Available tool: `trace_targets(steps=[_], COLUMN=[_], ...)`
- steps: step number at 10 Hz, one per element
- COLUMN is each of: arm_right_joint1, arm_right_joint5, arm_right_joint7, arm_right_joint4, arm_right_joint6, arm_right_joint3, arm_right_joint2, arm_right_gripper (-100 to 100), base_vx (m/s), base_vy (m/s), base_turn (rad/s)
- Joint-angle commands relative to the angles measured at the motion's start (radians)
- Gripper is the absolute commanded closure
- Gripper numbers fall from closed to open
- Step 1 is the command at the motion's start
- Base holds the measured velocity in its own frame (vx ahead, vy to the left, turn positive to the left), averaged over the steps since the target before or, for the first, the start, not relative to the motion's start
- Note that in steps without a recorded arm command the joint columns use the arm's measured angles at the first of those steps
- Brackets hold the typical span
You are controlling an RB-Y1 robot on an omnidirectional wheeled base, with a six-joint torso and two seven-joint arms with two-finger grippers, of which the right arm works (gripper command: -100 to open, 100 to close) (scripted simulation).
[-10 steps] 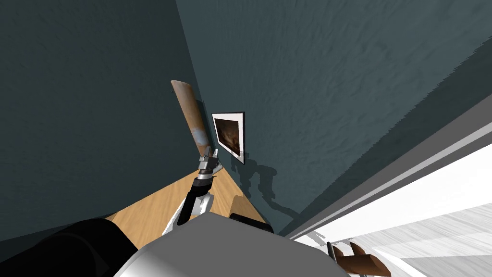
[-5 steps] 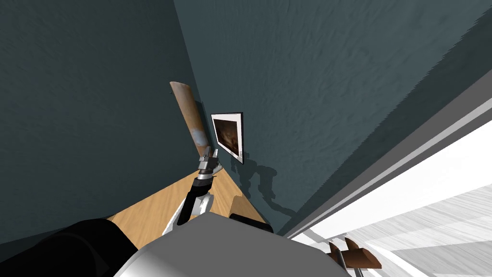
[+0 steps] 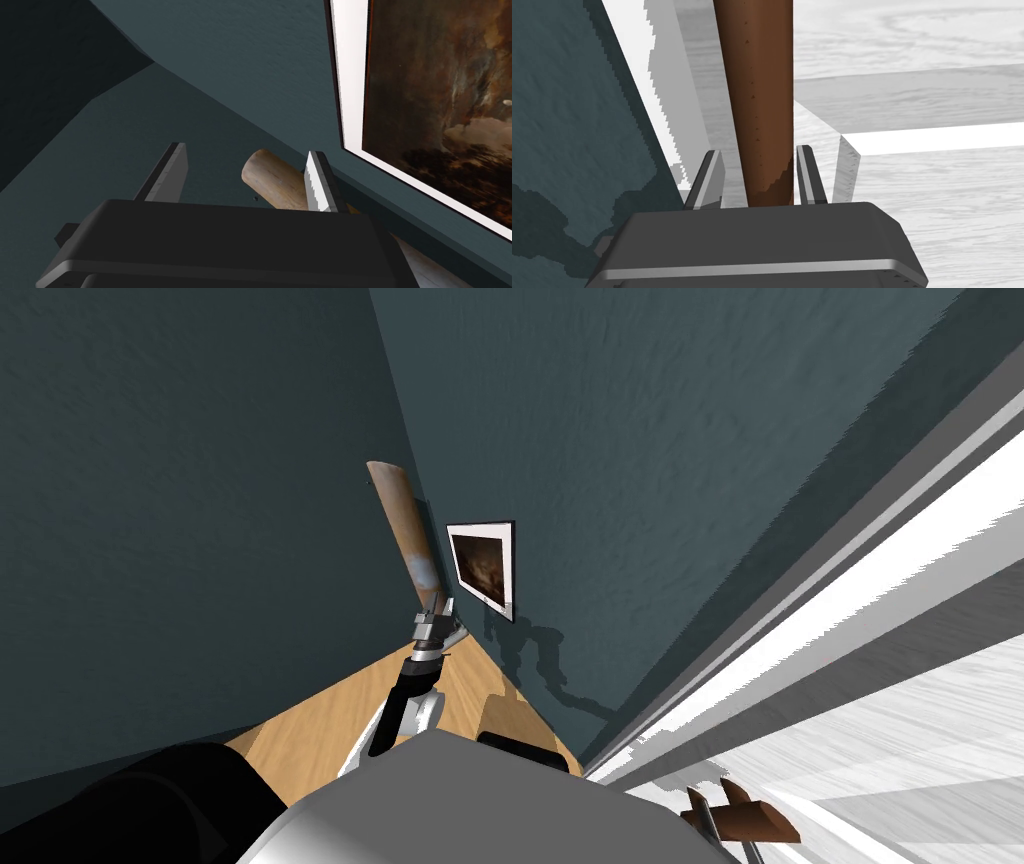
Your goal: Pull the door open
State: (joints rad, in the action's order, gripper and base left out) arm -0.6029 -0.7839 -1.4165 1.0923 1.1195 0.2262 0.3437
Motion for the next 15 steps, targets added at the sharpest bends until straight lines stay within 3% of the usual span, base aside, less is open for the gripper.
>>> trace_targets(steps=[1, 7, 8, 15], arm_right_joint1=[0.013, 0.045, 0.042, 0.050], arm_right_joint5=[0.016, 0.047, 0.042, 0.103], arm_right_joint7=[-0.017, -0.073, -0.066, -0.117], arm_right_joint4=[-0.005, -0.033, -0.029, -0.052], arm_right_joint6=[-0.007, -0.009, -0.010, 0.029], arm_right_joint3=[0.026, 0.066, 0.058, 0.133], arm_right_joint2=[0.011, 0.076, 0.073, 0.119], arm_right_gripper=[100, 100, 100, 100], base_vx=[-0.197, -0.191, -0.086, -0.220], base_vy=[0.050, 0.006, -0.001, 0.005], base_turn=[0.011, 0.041, 0.019, 0.067])
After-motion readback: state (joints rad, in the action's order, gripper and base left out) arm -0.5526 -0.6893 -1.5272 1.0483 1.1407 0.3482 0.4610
